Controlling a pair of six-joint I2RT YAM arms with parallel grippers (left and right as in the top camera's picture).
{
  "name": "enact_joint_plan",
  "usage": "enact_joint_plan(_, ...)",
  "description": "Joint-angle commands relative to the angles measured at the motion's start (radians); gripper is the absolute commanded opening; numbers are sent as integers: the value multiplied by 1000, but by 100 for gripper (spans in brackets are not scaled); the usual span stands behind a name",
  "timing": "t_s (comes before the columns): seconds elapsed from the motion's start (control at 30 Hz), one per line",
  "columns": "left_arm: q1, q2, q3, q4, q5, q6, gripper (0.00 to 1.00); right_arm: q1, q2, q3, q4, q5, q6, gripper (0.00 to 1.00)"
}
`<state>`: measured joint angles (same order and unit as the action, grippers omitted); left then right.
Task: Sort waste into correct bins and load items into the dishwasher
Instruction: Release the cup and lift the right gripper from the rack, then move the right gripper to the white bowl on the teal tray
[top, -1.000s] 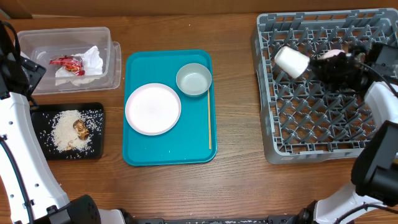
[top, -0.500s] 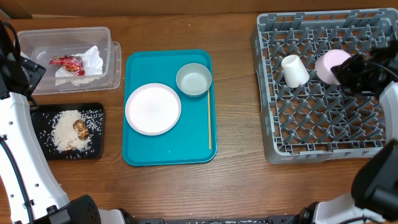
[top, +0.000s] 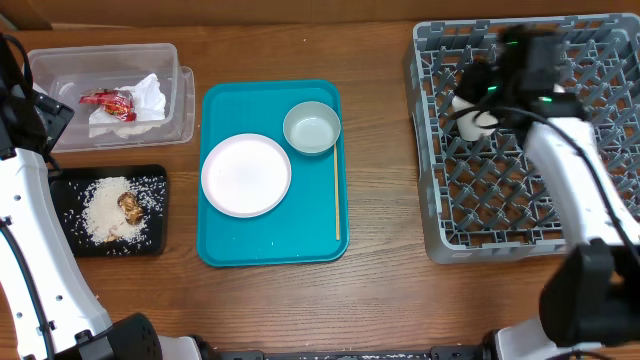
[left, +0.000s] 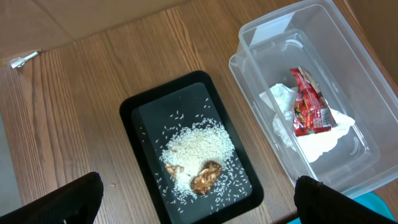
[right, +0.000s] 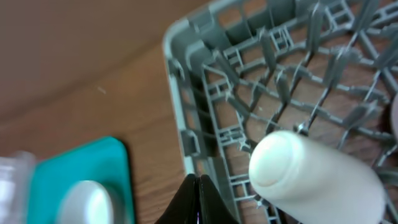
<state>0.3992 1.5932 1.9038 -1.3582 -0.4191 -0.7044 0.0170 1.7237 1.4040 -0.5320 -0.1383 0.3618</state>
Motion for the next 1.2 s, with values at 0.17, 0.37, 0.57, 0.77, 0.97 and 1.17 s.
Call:
enact_joint_plan(0.17,0,4,-1,1,2,-14,100,14,98,8,0,243,-26,4)
enact_joint_plan(0.37,0,4,-1,1,2,-14,100,-7,98,11,-20,251,-26,4)
enact_joint_plan(0.57,0,4,-1,1,2,-14,100,-31,98,13,-60,262,-21,4)
enact_joint_plan(0.77,0,4,-1,2,2,-14,100,-46,76,101,-218,384,17,4)
enact_joint_plan(0.97,0,4,-2,1,2,-14,100,-32,-27,216,-306,330,31,4)
enact_joint_plan(1.17,0,4,-1,1,2,-14,100,27,-116,220,-261,12,18,9)
